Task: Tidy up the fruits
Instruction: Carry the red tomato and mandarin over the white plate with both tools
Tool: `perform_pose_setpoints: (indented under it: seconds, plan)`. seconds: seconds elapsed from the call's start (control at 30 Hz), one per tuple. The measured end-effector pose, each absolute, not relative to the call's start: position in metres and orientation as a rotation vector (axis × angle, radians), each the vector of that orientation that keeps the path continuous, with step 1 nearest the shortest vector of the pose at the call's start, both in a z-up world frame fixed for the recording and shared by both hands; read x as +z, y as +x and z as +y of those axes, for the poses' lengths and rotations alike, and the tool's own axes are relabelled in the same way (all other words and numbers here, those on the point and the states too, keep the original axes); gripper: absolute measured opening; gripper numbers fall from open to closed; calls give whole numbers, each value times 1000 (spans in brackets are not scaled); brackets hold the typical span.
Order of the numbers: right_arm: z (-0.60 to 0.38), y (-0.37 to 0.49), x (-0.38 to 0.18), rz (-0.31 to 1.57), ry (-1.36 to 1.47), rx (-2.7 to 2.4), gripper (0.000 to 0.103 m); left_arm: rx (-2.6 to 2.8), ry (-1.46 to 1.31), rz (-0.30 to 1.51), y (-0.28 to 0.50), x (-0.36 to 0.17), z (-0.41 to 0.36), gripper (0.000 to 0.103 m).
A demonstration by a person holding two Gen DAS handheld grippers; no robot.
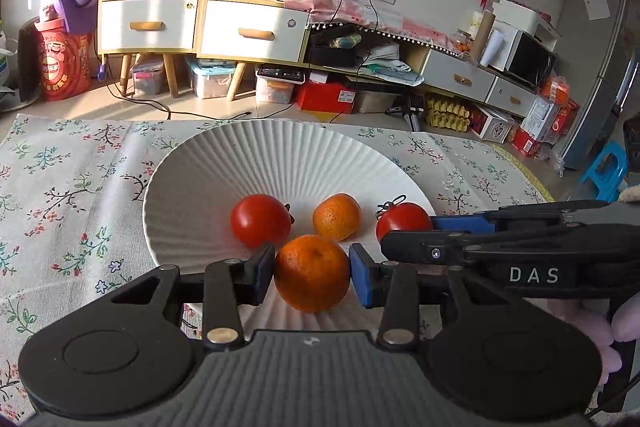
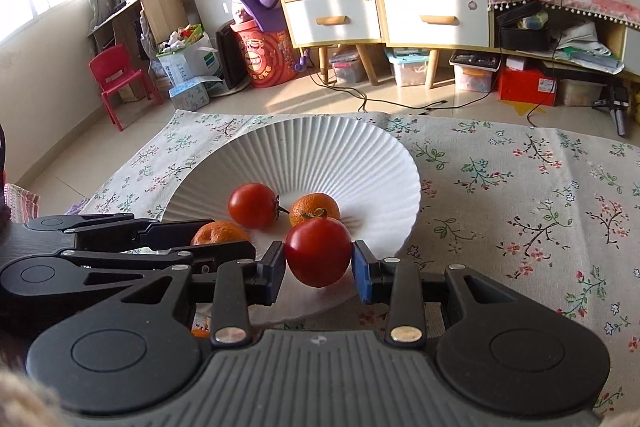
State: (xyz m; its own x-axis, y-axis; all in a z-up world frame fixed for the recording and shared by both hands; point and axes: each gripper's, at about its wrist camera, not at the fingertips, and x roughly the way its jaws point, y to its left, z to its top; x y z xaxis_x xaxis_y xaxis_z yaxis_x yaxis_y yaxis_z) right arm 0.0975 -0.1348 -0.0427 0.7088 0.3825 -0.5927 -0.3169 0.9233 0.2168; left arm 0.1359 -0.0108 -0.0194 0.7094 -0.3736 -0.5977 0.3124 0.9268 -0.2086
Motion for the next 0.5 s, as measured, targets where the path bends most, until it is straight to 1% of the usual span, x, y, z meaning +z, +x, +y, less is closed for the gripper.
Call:
perform_pose_setpoints:
  seconds: [0.5]
  plan:
    - [-129,118,-49,712,126,405,33,-437,-5,688,140,-29,-16,31]
